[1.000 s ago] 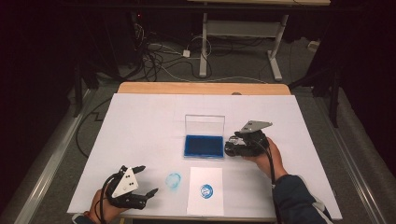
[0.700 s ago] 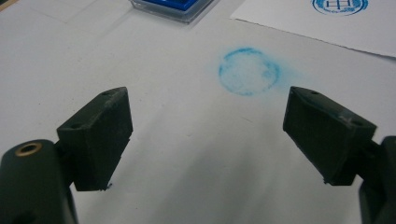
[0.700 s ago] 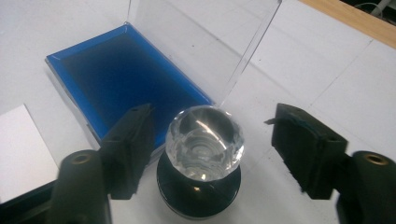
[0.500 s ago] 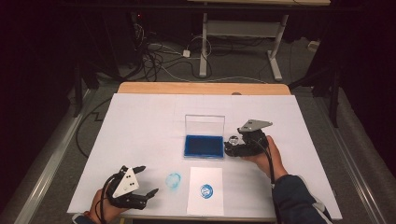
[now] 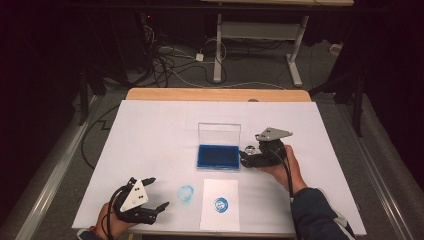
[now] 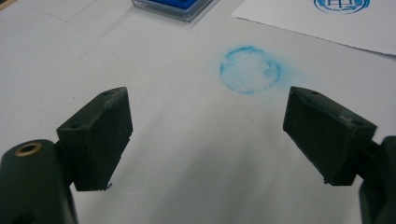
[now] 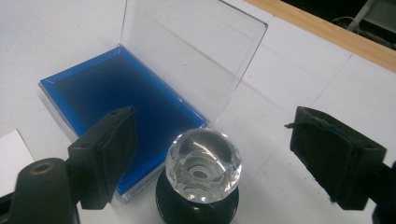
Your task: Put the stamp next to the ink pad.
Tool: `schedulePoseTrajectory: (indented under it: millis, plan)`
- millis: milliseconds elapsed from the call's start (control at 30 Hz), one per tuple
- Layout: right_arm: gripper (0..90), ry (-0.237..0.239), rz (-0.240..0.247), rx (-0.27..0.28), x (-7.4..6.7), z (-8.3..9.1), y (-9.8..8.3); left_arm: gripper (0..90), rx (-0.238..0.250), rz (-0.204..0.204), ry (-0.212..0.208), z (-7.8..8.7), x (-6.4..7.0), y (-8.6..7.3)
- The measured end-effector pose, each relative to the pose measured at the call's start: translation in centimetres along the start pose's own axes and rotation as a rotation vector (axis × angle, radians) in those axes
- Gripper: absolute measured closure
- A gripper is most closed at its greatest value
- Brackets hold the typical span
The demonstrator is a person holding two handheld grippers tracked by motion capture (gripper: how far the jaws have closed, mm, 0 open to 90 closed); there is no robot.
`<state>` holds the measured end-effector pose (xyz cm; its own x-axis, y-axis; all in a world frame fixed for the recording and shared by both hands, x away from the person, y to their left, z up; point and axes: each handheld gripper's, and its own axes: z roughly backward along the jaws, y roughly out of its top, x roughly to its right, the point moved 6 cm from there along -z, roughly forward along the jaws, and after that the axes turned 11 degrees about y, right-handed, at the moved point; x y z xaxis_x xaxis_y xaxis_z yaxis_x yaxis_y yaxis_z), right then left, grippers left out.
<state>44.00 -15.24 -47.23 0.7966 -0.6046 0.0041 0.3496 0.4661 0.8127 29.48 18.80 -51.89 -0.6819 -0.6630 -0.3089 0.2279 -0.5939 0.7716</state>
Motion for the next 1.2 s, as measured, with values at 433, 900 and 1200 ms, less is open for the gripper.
schedulePoseTrajectory:
  millis: [433, 900, 1200]
  plan:
    - [15.5, 0.001, 0.046, 0.062, -0.9, 1.5, 1.2, 15.0, 0.0, 0.003, -0.001, 0.0, 0.0, 0.0]
    - [16.0, -0.024, 0.103, 0.099, -1.8, 3.5, 2.1, 15.0, 0.002, 0.007, 0.0, 0.0, 0.0, 0.0]
    - [15.8, -0.026, 0.122, 0.13, -2.7, 4.6, 2.4, 14.9, 0.005, 0.015, 0.0, 0.0, 0.0, 0.1]
